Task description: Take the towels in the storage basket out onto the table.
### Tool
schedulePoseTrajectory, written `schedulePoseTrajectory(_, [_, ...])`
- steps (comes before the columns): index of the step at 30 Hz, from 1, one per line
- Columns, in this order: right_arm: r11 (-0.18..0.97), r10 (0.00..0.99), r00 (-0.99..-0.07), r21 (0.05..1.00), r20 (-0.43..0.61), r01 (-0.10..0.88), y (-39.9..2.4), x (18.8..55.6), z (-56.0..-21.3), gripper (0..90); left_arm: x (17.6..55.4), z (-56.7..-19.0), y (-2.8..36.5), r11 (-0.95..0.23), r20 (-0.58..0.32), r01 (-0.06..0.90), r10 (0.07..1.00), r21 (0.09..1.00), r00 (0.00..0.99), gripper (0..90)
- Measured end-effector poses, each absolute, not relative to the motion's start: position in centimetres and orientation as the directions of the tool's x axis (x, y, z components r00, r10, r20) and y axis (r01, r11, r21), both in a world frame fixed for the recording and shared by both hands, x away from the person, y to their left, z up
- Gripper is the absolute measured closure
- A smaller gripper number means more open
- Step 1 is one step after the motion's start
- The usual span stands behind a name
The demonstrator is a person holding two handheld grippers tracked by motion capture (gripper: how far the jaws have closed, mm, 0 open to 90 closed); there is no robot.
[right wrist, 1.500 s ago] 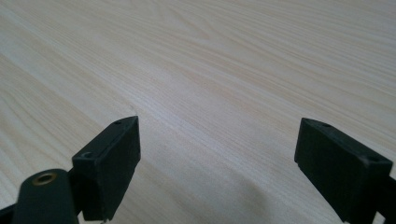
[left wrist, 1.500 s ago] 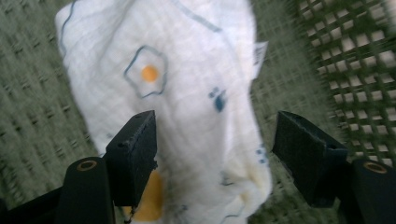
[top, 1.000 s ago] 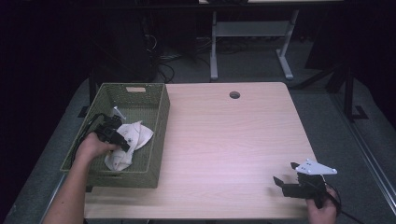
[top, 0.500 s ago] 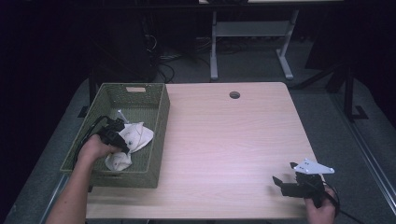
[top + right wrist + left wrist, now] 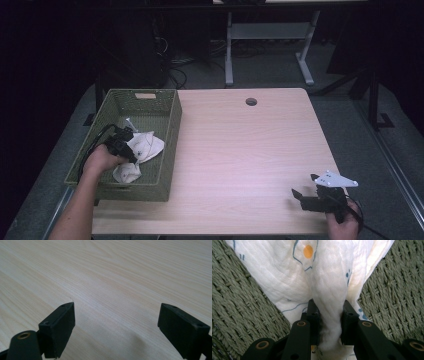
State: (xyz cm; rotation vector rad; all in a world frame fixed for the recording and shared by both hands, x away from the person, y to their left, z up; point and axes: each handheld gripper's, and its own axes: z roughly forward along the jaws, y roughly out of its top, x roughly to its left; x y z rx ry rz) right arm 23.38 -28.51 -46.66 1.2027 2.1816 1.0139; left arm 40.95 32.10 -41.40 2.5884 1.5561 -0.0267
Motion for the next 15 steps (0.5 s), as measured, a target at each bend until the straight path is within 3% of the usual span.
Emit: schedulePoseTrajectory(15, [0.345, 0.856, -0.516, 0.777, -0.030, 0.527, -28.7, 23.4, -46.7, 14.0, 40.3, -38.5, 33.5, -0.416, -0.141, 0.882, 0.881, 0.219, 0.451, 74.4])
